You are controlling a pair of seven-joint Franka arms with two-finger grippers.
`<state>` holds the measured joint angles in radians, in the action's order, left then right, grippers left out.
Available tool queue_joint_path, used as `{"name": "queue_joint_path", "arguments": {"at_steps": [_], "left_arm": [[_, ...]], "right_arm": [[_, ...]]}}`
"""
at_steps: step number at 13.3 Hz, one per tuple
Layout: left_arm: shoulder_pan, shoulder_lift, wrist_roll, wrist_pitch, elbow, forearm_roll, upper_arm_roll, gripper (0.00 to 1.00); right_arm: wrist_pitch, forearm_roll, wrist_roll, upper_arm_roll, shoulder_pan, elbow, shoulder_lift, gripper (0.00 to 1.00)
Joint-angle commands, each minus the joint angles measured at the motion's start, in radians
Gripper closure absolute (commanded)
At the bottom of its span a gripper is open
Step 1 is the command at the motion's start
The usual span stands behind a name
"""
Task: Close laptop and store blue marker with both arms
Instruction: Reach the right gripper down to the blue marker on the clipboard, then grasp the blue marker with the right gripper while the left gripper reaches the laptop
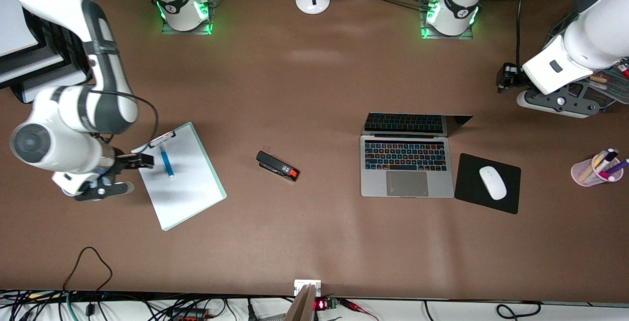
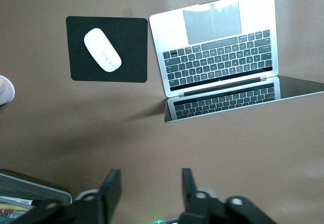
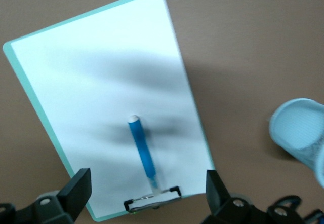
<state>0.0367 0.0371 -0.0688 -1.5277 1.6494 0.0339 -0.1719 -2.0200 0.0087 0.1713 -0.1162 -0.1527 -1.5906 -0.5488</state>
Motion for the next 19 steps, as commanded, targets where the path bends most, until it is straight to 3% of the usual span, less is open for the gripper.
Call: {"name": "queue_joint_path", "arguments": {"at_steps": [1, 2, 7, 9, 11, 14, 16, 19], "left_arm": [[-0.008, 0.023, -0.02, 0.037, -0.046, 0.006, 0.0, 0.89], [-0.009, 0.023, -0.019, 0.058, -0.046, 0.008, 0.0, 1.0], [-0.03, 0.021, 0.016, 0.099, -0.045, 0.003, -0.011, 1.0], [-0.031, 0.02, 0.091, 0.123, -0.04, -0.011, -0.058, 1.0], [-0.031, 0.02, 0.186, 0.123, -0.037, -0.064, -0.098, 1.0], [-0.032, 0.03, 0.36, 0.109, -0.036, -0.1, -0.205, 1.0], [-0.032, 0.038, 0.418, 0.109, -0.033, -0.1, -0.254, 1.0], [-0.029, 0.032, 0.419, 0.056, 0.051, -0.088, -0.287, 1.0]], "right_arm": [[-0.017, -0.006, 0.025, -0.003, -0.011, 0.001, -0.043, 0.0], [-0.032, -0.006, 0.039, -0.003, -0.011, 0.0, -0.065, 0.0], [-0.115, 0.002, 0.126, -0.003, -0.007, -0.014, -0.126, 0.0], [-0.115, 0.002, 0.126, -0.003, -0.011, -0.014, -0.126, 0.0], [-0.115, -0.001, 0.128, -0.003, -0.011, -0.014, -0.129, 0.11], [-0.115, -0.001, 0.128, -0.003, -0.013, -0.014, -0.141, 0.17], [-0.112, 0.001, 0.128, -0.003, -0.022, -0.014, -0.149, 0.31], [-0.112, 0.004, 0.126, -0.003, -0.022, -0.014, -0.161, 0.32]]}}
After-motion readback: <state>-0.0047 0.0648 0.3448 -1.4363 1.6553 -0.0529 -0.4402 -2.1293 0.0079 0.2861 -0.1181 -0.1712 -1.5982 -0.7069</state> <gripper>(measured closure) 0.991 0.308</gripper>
